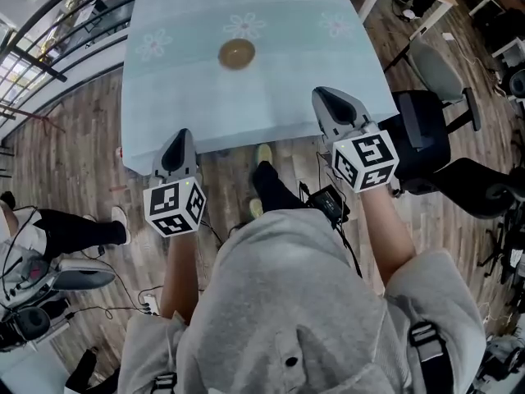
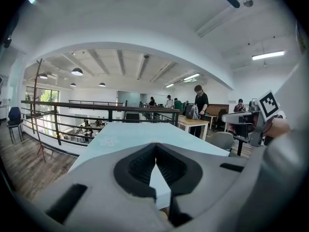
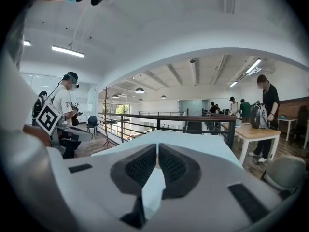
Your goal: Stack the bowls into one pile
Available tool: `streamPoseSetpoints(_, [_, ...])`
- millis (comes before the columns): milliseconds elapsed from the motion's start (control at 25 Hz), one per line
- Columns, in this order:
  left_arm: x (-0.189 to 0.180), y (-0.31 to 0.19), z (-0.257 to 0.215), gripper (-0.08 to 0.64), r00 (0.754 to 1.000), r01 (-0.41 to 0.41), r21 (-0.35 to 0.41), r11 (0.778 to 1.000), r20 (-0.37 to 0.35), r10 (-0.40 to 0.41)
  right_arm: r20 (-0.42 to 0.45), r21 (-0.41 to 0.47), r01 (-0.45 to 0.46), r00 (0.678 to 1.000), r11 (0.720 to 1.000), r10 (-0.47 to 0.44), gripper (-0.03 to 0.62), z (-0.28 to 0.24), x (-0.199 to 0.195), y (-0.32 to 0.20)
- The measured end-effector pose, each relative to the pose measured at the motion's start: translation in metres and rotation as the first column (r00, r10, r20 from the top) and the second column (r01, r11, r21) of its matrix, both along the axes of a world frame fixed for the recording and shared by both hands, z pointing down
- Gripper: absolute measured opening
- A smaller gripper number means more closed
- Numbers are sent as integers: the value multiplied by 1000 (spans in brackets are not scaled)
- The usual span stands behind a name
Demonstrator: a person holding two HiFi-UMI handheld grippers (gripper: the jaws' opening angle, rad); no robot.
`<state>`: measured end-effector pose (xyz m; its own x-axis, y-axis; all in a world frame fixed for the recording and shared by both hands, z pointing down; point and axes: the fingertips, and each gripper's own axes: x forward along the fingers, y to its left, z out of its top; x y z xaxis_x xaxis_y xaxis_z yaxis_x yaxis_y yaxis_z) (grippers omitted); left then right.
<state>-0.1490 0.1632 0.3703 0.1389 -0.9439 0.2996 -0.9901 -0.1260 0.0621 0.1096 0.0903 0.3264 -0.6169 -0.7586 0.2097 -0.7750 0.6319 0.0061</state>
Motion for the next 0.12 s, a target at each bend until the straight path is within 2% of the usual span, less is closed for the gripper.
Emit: streamPoseSetpoints(120, [17, 3, -1, 20, 1000, -14, 3, 1000, 5, 14, 2, -7, -12, 1000, 1000, 12, 34, 3, 17, 4])
